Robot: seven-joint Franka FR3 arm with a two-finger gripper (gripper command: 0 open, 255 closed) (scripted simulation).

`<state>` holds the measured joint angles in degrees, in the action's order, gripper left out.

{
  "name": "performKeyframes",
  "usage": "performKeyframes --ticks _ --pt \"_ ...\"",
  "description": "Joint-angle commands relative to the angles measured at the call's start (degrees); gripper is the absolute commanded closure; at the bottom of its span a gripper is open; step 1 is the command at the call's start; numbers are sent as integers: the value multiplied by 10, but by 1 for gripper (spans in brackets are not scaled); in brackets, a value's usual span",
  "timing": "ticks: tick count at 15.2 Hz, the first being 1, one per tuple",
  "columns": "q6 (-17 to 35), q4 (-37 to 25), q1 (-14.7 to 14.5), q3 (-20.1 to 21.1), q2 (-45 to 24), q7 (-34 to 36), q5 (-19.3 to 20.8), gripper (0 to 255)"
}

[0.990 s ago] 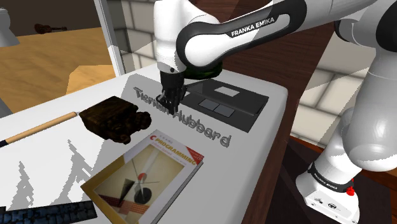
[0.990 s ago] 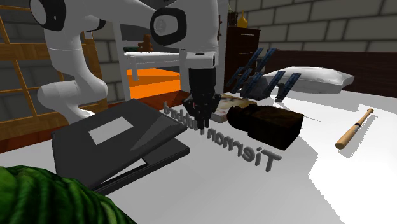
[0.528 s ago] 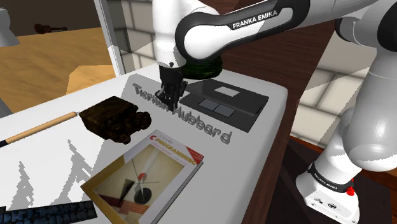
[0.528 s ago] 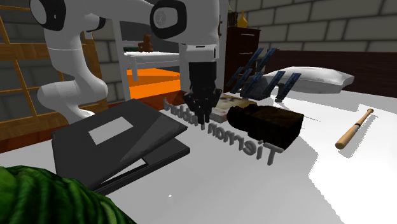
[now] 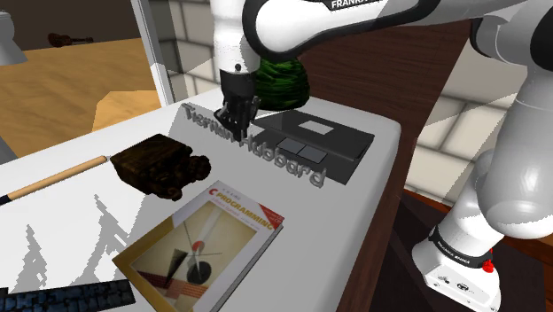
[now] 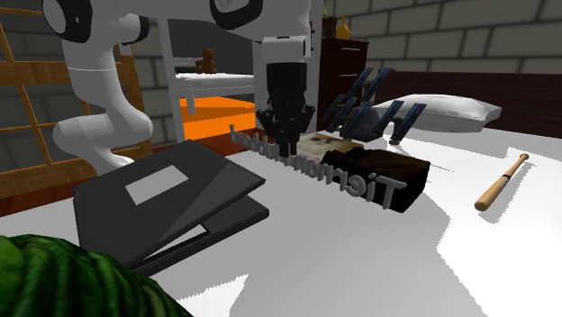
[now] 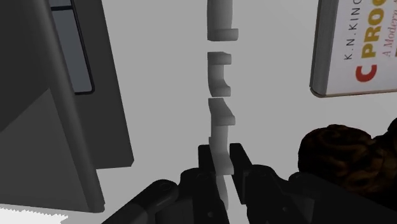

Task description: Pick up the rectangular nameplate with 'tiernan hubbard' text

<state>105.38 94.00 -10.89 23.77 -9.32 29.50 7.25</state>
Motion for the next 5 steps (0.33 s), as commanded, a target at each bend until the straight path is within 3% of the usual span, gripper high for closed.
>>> performKeyframes --ticks 1,5 --pt "-16 -17 -1 0 -1 -1 0 255" --pt "-33 -35 -1 1 -2 -2 0 255"
